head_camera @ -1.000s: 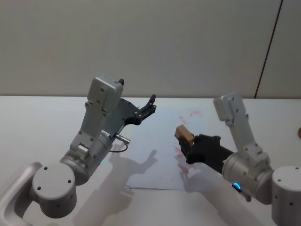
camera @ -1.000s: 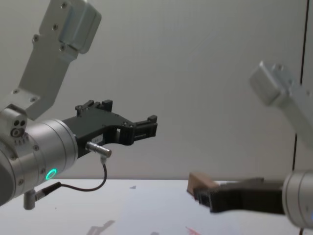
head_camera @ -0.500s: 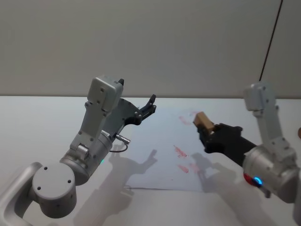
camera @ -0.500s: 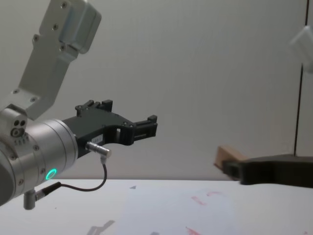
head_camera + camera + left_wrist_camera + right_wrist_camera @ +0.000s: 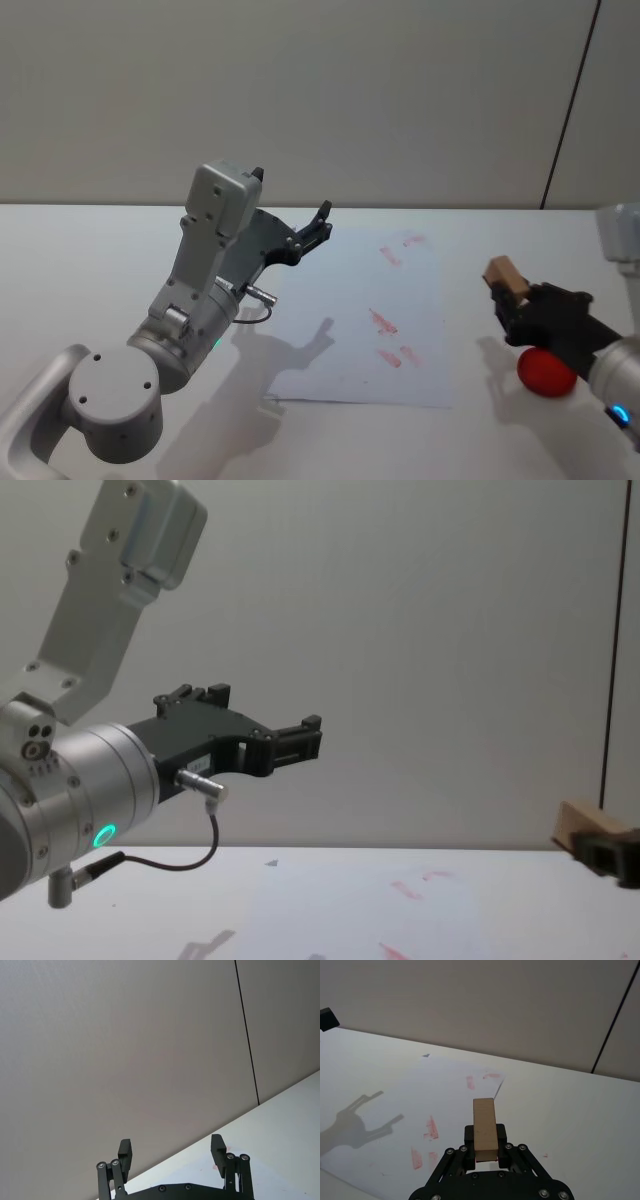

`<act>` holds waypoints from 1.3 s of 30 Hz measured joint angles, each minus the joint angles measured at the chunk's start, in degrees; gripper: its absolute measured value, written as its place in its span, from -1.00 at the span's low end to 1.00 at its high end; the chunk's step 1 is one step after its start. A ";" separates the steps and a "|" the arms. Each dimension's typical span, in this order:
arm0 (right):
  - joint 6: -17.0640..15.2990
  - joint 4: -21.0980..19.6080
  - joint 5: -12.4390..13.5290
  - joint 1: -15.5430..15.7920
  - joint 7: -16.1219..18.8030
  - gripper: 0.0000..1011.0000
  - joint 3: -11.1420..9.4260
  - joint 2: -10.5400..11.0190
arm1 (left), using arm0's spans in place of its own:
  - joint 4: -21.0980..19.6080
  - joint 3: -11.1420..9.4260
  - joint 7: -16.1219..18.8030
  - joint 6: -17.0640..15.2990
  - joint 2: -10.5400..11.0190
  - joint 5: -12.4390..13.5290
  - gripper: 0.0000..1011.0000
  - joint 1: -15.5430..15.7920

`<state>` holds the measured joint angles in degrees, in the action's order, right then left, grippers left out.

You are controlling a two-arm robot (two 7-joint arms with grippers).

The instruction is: Use the one hand to pick up the stamp and affix it onto the A4 paper.

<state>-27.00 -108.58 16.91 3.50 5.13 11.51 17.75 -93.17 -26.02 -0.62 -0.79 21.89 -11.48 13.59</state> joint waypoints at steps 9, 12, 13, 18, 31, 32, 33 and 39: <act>0.89 -1.63 1.35 3.52 -1.93 -0.56 -1.84 2.62 | 0.00 0.00 0.00 0.00 0.00 0.00 0.98 0.00; 0.91 -1.93 1.66 4.52 -2.34 -0.56 -2.29 3.31 | 0.00 0.00 0.00 0.00 0.00 0.00 0.98 0.00; 0.91 -1.95 1.73 4.65 -2.43 -0.56 -2.35 3.40 | 0.00 0.00 0.00 0.00 0.00 0.00 0.98 0.00; 0.63 -2.02 2.15 6.16 -3.29 -0.56 -3.08 4.34 | 0.00 0.00 0.00 0.00 0.00 0.00 0.98 0.00; -0.28 -0.08 1.69 7.77 -4.22 -0.56 -3.74 5.17 | 0.00 0.00 0.00 0.00 0.00 0.00 0.98 0.00; -0.33 0.08 1.54 7.77 -4.22 -0.56 -3.74 5.17 | 0.00 0.00 0.00 0.00 0.00 0.00 0.98 0.00; -0.36 0.26 1.47 7.78 -4.22 -0.56 -3.74 5.15 | 0.00 0.00 0.00 0.00 0.00 0.00 0.98 0.00; -0.60 1.32 0.69 7.65 -4.11 -0.56 -3.58 4.89 | 0.00 0.00 0.00 0.00 0.00 0.00 0.98 0.00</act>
<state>-27.61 -107.26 17.60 11.14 1.02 7.93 22.64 -93.17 -26.02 -0.63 -0.80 21.89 -11.48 13.59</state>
